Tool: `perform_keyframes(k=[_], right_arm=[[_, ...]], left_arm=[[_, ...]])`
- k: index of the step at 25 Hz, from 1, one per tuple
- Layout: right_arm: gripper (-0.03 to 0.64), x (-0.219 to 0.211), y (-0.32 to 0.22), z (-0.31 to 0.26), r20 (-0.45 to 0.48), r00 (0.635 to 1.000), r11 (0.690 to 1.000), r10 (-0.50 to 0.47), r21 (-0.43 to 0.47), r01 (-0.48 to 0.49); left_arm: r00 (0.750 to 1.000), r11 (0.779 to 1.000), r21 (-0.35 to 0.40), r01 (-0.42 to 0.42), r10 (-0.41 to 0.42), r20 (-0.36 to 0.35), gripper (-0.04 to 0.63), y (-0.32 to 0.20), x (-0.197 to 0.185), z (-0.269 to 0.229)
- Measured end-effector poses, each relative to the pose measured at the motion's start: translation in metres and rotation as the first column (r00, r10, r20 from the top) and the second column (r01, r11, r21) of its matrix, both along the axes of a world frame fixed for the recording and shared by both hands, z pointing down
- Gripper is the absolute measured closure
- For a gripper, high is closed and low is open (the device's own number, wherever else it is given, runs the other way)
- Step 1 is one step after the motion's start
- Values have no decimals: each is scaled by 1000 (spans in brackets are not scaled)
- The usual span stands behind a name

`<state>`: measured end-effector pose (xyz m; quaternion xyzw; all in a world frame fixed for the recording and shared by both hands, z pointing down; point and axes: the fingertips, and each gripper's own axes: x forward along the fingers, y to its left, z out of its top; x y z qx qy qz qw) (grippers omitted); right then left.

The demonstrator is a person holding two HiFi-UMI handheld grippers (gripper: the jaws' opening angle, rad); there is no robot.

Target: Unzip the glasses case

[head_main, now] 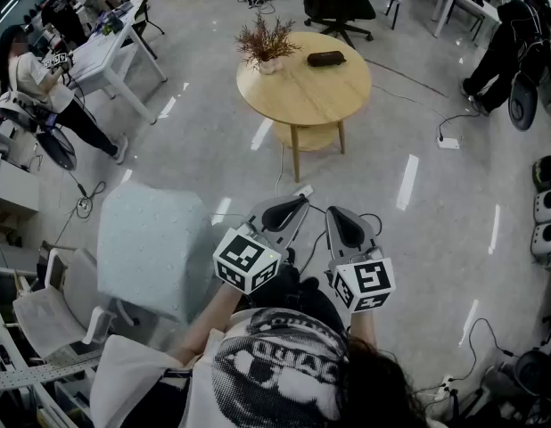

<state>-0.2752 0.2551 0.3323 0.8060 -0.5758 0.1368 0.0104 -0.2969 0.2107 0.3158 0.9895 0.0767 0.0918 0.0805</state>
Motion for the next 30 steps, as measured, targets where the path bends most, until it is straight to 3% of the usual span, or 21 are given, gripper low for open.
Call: perform_keyframes(k=[11, 19, 25, 30], right_arm=[[618, -12, 32, 6, -10, 1000, 999, 12, 33, -11], [617, -1, 37, 14, 9, 1000, 999, 18, 33, -18], [617, 19, 22, 21, 18, 1000, 1000, 0, 30, -1], [618, 57, 0, 28, 23, 1000, 1000, -5, 10, 5]], left_arm=[[1000, 1000, 0, -13, 13, 5, 580, 34, -16, 7], [999, 1000, 12, 6, -6, 38, 580, 31, -13, 14], [998, 1000, 4, 22, -22, 51, 580, 14, 6, 21], [999, 998, -62, 17, -15, 37, 580, -8, 47, 24]])
